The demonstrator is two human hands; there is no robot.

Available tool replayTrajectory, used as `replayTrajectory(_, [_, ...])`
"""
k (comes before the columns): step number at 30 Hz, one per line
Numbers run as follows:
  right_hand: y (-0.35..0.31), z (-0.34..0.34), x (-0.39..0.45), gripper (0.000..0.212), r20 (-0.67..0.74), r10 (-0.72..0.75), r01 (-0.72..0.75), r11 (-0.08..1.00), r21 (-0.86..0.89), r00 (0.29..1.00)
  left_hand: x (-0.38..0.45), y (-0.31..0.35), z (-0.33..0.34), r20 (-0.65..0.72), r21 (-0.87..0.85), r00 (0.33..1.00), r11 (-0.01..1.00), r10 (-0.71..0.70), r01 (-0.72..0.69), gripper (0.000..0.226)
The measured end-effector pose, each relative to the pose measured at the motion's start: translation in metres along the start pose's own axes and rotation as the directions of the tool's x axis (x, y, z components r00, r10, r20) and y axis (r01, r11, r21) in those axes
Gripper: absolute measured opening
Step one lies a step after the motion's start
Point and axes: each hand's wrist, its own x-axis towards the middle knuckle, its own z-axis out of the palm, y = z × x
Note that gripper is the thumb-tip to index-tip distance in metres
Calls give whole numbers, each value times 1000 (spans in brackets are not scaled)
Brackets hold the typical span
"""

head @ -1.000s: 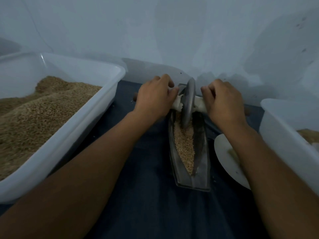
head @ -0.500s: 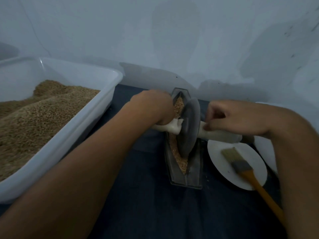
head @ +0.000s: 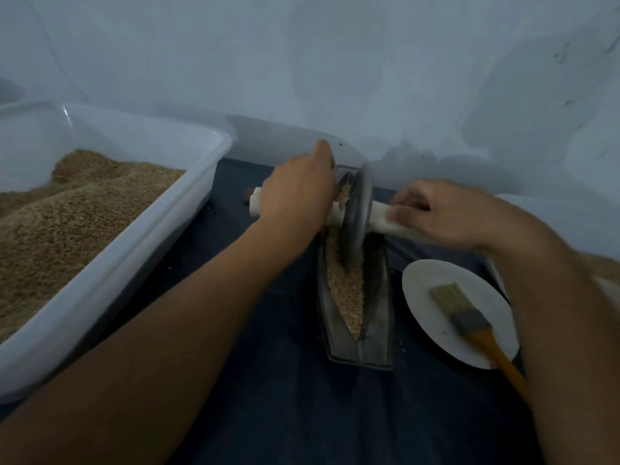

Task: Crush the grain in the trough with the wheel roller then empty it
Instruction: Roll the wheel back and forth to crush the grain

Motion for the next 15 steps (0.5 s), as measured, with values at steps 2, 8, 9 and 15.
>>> replayTrajectory(2, [3,14,11,16,-209,26,-18,999,43,978,4,-4,10,-53,-27,998,999,42,-43,13])
replayTrajectory(8, [-7,43,27,27,-554,-99,36,992,-122,827,18,-12,21,-58,-146,998,989,-36,27,20])
replayTrajectory(9, [-8,44,27,28,-554,-106,38,990,-134,826,17,-12,19,-53,-142,998,989,-35,27,22])
replayTrajectory(15, [-5,24,18,26,-257,-15,-6,996,-84,966,5,-11,11,56,81,997,995,51,-56,12])
